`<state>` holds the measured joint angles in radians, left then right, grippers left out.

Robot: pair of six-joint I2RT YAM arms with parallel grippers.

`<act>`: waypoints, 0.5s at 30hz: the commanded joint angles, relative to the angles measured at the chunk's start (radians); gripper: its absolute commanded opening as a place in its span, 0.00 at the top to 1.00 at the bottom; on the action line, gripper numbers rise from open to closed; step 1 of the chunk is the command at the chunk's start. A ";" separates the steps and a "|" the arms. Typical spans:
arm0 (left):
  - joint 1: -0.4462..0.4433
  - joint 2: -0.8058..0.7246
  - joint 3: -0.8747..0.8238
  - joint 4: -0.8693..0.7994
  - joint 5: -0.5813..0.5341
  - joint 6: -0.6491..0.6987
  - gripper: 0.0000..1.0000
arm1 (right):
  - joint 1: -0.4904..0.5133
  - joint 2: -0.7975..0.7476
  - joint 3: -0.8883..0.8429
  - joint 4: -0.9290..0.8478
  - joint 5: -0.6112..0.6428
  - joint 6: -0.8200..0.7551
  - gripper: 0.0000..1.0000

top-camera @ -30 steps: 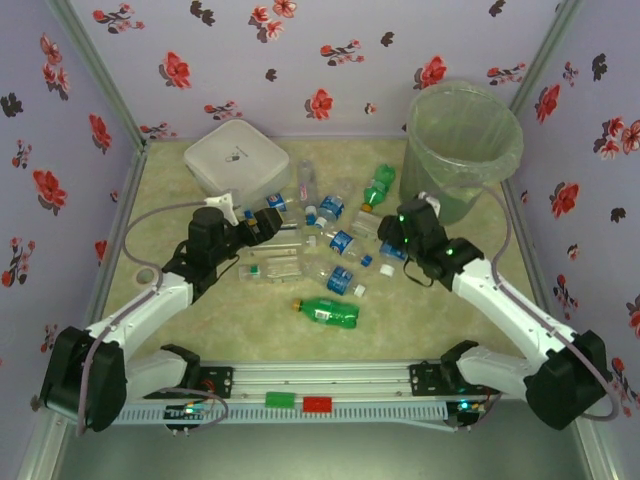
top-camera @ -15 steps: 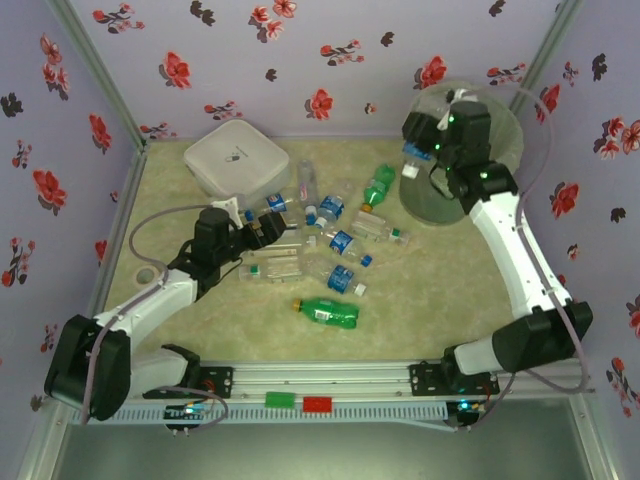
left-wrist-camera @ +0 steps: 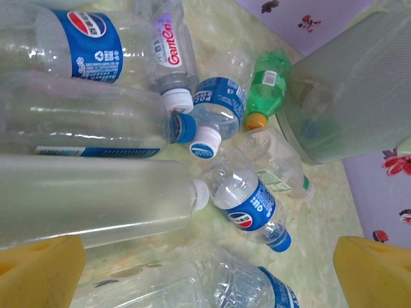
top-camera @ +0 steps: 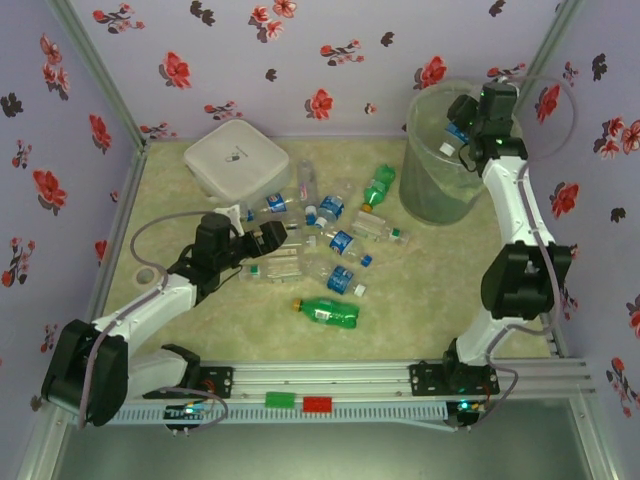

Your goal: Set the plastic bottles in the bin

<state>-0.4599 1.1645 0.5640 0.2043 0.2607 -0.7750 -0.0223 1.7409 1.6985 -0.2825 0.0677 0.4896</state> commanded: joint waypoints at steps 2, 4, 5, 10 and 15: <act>-0.010 -0.019 0.013 -0.018 0.015 0.012 0.00 | 0.004 0.043 0.052 -0.005 0.023 0.014 0.53; -0.013 -0.025 0.013 -0.017 0.015 0.005 0.00 | 0.004 0.059 0.048 -0.008 0.032 0.016 0.51; -0.014 -0.031 0.012 -0.020 0.015 0.005 0.00 | 0.005 0.065 0.047 -0.006 0.034 0.016 0.49; -0.014 -0.077 0.004 -0.065 0.007 0.011 0.00 | 0.005 0.086 0.081 -0.022 0.038 0.005 0.36; -0.013 -0.126 0.029 -0.179 -0.038 0.092 0.00 | 0.004 0.079 0.138 -0.066 0.045 -0.004 0.00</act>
<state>-0.4679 1.0653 0.5644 0.1207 0.2539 -0.7578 -0.0189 1.8332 1.7802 -0.3229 0.0872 0.4969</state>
